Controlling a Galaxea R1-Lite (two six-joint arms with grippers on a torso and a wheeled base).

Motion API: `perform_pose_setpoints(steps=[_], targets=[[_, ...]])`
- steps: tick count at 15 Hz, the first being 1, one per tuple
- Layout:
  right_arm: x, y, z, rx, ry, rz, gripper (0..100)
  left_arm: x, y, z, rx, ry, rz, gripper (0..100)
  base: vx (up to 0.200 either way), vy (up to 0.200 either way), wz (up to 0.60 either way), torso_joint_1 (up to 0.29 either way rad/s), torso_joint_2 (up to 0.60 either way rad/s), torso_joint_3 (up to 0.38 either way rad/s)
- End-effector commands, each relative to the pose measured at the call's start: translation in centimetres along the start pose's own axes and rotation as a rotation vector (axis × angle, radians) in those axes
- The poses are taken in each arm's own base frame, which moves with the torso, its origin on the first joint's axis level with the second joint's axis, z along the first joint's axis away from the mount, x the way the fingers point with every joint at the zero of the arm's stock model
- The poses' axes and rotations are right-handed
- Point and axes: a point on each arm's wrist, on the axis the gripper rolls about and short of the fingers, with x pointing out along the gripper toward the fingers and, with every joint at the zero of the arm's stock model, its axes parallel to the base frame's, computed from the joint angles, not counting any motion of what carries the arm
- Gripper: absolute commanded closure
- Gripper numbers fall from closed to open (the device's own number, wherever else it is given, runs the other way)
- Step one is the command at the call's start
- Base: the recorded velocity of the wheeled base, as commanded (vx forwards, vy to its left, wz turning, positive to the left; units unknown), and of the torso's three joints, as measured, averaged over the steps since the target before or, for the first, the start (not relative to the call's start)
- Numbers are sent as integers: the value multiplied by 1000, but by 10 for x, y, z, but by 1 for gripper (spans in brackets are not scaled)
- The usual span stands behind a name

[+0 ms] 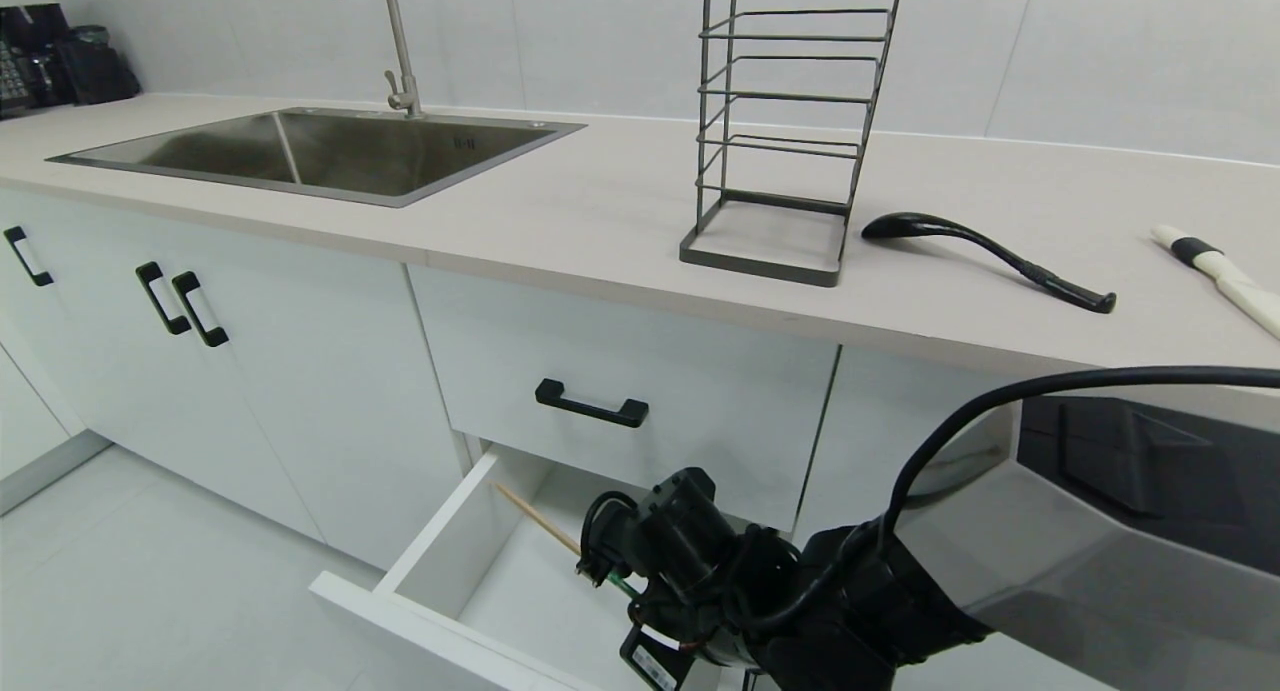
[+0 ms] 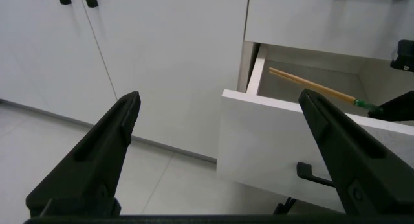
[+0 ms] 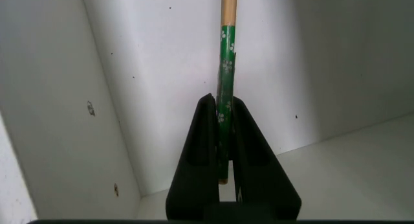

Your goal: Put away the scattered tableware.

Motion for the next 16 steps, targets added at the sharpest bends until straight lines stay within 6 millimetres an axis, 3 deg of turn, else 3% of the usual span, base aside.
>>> perform_pose_setpoints(steps=[1, 9, 10, 16], targets=[[4, 1, -1, 3, 8, 1, 100, 0, 0, 0, 0, 1, 2, 0, 0, 0, 0, 0, 0, 0], [9, 2, -5, -2, 27, 4, 100, 0, 0, 0, 0, 0, 0, 0, 0, 0, 0, 0, 0, 0], [9, 2, -5, -2, 29, 4, 0, 0, 0, 0, 0, 0, 0, 0, 0, 0, 0, 0, 0, 0], [8, 4, -5, -6, 28, 8, 0, 0, 0, 0, 0, 1, 0, 0, 0, 0, 0, 0, 0, 0]])
